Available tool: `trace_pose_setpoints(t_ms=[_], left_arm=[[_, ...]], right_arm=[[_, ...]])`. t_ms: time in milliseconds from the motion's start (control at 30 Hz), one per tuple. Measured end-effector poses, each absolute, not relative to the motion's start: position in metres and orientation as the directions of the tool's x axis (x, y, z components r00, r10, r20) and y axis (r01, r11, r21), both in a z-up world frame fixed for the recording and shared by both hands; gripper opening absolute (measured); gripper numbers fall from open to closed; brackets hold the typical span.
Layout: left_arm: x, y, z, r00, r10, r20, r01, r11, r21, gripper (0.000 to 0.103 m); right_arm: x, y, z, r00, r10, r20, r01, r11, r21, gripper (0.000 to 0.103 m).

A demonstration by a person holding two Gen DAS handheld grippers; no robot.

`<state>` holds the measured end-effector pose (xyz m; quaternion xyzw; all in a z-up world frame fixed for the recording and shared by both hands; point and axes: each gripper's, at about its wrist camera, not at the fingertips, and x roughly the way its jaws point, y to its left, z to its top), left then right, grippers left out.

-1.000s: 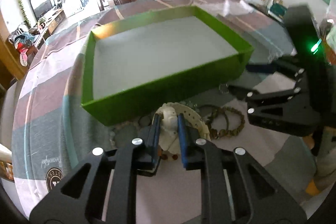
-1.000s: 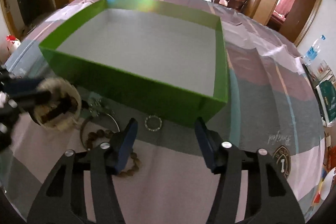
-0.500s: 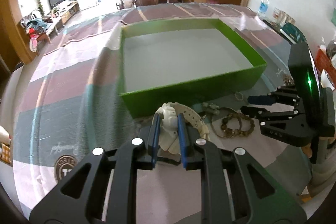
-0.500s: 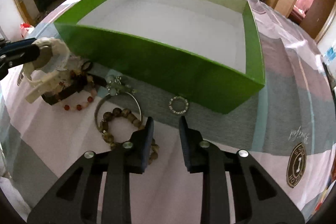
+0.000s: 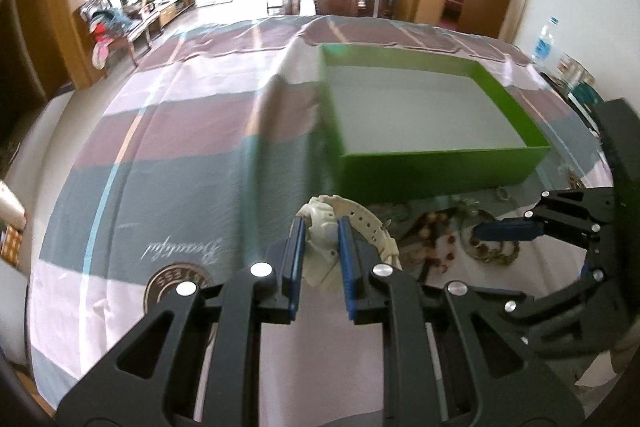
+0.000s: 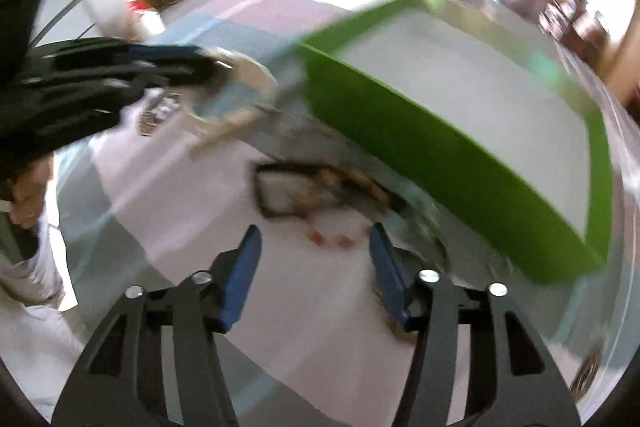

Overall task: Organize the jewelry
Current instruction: 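Carry both watches into the green box and open both grippers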

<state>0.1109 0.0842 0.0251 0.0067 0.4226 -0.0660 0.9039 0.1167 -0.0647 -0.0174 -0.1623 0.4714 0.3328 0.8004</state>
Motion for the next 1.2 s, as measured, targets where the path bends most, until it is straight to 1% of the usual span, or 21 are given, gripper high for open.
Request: trace_pose_setpoints(t_ms=[100, 133, 167, 200, 267, 333, 367, 500, 567, 600, 667, 733, 800, 900, 933, 1000, 1033, 1067, 1100, 1167, 1200], left_arm=[[0.107, 0.095, 0.02, 0.631, -0.101, -0.769, 0.1, 0.994, -0.049, 0.017], [0.106, 0.099, 0.018, 0.629, -0.098, -0.771, 0.093, 0.994, -0.051, 0.017], [0.105, 0.102, 0.017, 0.627, -0.095, -0.773, 0.086, 0.995, -0.053, 0.017], [0.104, 0.105, 0.016, 0.626, -0.093, -0.774, 0.081, 0.995, -0.054, 0.017], [0.101, 0.111, 0.014, 0.624, -0.088, -0.776, 0.067, 0.996, -0.059, 0.017], [0.1, 0.115, 0.011, 0.622, -0.083, -0.779, 0.057, 0.997, -0.061, 0.017], [0.1, 0.117, 0.01, 0.621, -0.082, -0.78, 0.052, 0.997, -0.063, 0.017], [0.099, 0.119, 0.008, 0.62, -0.087, -0.779, 0.049, 0.996, -0.072, 0.017], [0.099, 0.117, 0.009, 0.625, -0.089, -0.775, 0.055, 0.996, -0.071, 0.013], [0.098, 0.116, 0.011, 0.63, -0.091, -0.771, 0.058, 0.996, -0.069, 0.013], [0.096, 0.113, 0.016, 0.64, -0.098, -0.762, 0.068, 0.995, -0.071, 0.013], [0.096, 0.11, 0.018, 0.644, -0.1, -0.758, 0.073, 0.995, -0.069, 0.013], [0.096, 0.109, 0.018, 0.643, -0.1, -0.76, 0.075, 0.995, -0.068, 0.013], [0.098, 0.109, 0.014, 0.635, -0.09, -0.767, 0.067, 0.996, -0.061, 0.013], [0.098, 0.109, 0.013, 0.632, -0.081, -0.771, 0.061, 0.997, -0.055, 0.014], [0.099, 0.112, 0.01, 0.626, -0.062, -0.777, 0.046, 0.998, -0.043, 0.017], [0.099, 0.115, 0.008, 0.622, -0.052, -0.781, 0.035, 0.999, -0.039, 0.018], [0.099, 0.118, 0.006, 0.618, -0.041, -0.785, 0.023, 0.999, -0.035, 0.022], [0.099, 0.12, 0.005, 0.615, -0.034, -0.788, 0.017, 0.999, -0.03, 0.031], [0.098, 0.123, 0.001, 0.604, -0.014, -0.797, 0.009, 1.0, -0.011, 0.043], [0.097, 0.123, -0.002, 0.598, -0.013, -0.802, 0.012, 1.0, -0.007, 0.044]], right_arm=[[0.117, -0.04, -0.02, 0.336, 0.377, -0.863, -0.724, 0.689, 0.019, 0.051], [0.119, -0.03, -0.024, 0.323, 0.37, -0.871, -0.739, 0.673, 0.012, 0.047], [0.122, -0.027, -0.029, 0.314, 0.358, -0.879, -0.744, 0.669, 0.006, 0.039], [0.12, -0.019, -0.03, 0.308, 0.347, -0.886, -0.745, 0.667, 0.002, 0.035], [0.121, -0.01, -0.036, 0.298, 0.344, -0.89, -0.759, 0.651, -0.003, 0.021], [0.121, -0.005, -0.041, 0.274, 0.332, -0.903, -0.767, 0.642, 0.002, 0.011], [0.124, -0.008, -0.044, 0.271, 0.333, -0.903, -0.77, 0.638, 0.004, 0.009], [0.121, -0.013, -0.034, 0.258, 0.38, -0.888, -0.775, 0.63, 0.044, 0.008], [0.124, -0.025, -0.015, 0.287, 0.422, -0.86, -0.759, 0.648, 0.065, 0.008], [0.127, -0.032, -0.007, 0.293, 0.446, -0.845, -0.748, 0.658, 0.088, 0.008], [0.146, -0.062, 0.019, 0.283, 0.559, -0.78, -0.686, 0.686, 0.242, 0.008], [0.163, -0.09, 0.031, 0.293, 0.611, -0.735, -0.609, 0.712, 0.349, 0.008], [0.177, -0.108, 0.028, 0.306, 0.593, -0.745, -0.538, 0.753, 0.378, 0.008], [0.186, -0.125, 0.006, 0.311, 0.487, -0.816, -0.467, 0.826, 0.315, 0.008], [0.185, -0.126, 0.001, 0.311, 0.473, -0.825, -0.459, 0.834, 0.305, 0.008], [0.184, -0.138, -0.006, 0.307, 0.461, -0.833, -0.447, 0.842, 0.301, 0.008], [0.181, -0.143, -0.008, 0.319, 0.433, -0.843, -0.435, 0.857, 0.276, 0.008], [0.177, -0.148, -0.008, 0.335, 0.402, -0.852, -0.424, 0.872, 0.244, 0.008], [0.172, -0.152, -0.007, 0.351, 0.38, -0.856, -0.419, 0.881, 0.219, 0.008], [0.16, -0.158, -0.001, 0.374, 0.355, -0.857, -0.421, 0.888, 0.185, 0.008], [0.159, -0.155, -0.001, 0.389, 0.334, -0.859, -0.422, 0.893, 0.156, 0.008]])
